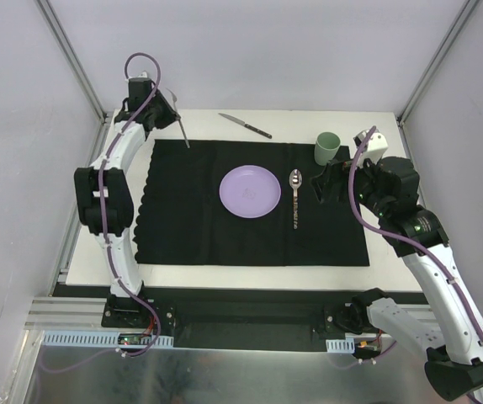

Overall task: Set the dinner table for one person
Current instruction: Pick up the fork at the center of the board, then place the fork on the napkin.

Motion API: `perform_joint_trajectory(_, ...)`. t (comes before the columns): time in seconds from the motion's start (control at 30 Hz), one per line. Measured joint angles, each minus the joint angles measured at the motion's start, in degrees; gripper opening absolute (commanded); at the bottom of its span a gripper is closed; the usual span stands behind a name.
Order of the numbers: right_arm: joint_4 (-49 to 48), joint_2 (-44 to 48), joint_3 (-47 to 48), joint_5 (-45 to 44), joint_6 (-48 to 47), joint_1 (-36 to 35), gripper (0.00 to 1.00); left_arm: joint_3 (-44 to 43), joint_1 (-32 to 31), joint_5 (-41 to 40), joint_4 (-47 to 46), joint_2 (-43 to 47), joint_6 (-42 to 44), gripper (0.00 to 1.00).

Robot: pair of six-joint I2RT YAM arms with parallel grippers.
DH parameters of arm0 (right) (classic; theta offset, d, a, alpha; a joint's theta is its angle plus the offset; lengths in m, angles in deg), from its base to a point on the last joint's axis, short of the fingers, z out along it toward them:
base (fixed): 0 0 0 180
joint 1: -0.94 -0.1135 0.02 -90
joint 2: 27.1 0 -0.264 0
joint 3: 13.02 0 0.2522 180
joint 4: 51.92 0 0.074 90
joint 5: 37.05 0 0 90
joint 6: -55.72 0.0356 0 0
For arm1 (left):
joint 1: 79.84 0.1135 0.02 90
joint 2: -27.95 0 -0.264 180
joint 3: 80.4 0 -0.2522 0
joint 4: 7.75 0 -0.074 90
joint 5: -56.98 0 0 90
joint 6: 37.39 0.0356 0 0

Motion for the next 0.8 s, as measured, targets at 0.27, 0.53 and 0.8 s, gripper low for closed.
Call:
perform_joint_trajectory(0.27, 1.5, 1.3, 0.0, 1.8, 0.8, 0.0, 1.0, 9.7, 0.3, 0.9, 12.7, 13.1, 11.4, 0.0)
perform_joint_trajectory(0.53, 3.5, 5.3, -1.2, 3.7, 1.9, 0.0, 1.0, 20.7, -2.6, -3.7, 24.0, 21.9, 22.4, 0.0)
perform_joint_trajectory(0.8, 6.4, 8.7, -3.9, 4.7, 3.7, 0.0, 1.0, 31.4, -7.3, -9.5, 28.0, 29.3, 27.8, 0.0)
